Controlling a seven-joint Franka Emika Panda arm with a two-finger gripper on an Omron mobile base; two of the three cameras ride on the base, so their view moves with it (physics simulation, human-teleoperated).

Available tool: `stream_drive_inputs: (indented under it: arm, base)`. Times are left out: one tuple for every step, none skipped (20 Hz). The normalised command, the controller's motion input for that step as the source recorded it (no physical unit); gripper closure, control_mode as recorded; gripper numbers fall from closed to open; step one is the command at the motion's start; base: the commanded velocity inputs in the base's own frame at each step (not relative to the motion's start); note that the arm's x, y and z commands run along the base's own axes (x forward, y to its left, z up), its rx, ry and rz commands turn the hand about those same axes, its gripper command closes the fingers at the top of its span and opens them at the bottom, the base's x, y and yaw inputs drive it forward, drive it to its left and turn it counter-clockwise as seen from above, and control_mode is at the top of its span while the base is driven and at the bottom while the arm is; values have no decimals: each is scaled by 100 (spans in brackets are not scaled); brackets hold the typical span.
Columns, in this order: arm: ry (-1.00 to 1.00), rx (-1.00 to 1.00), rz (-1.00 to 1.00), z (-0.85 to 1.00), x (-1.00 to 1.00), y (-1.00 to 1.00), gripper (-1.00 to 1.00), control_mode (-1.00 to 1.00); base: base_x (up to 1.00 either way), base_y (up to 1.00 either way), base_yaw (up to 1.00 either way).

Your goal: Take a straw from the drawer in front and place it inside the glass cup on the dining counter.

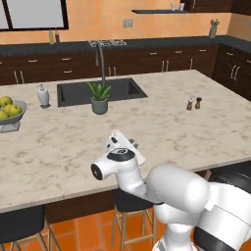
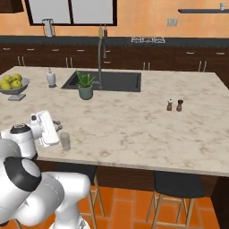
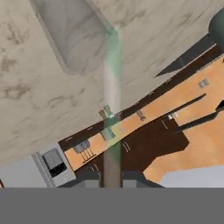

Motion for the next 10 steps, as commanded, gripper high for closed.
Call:
stream_drive_inputs:
  arm:
    - [39,-38,-7,53,0,30,100,-100]
    - [39,-36,-7,47,0,26,100,-100]
    - [41,-36,-8,31,5,21,100,-100]
    - [45,-37,-9,31,0,20,100,-100]
    - [45,-36,-10,31,0,14,100,-100]
    - [45,-36,-11,26,0,5,100,-100]
    - [45,-39,-16,20,0,0,100,-100]
    - [45,-43,-17,9,6,0,100,-100]
    - [49,-45,-18,1,6,0,100,-100]
    - [47,-43,-17,0,1,0,100,-100]
  base:
    - [0,0,0]
    - [0,0,0]
    - [0,0,0]
    - [0,0,0]
    - [0,0,0]
    - [0,0,0]
    - [0,0,0]
    - [0,0,0]
    - [0,0,0]
    - [0,0,0]
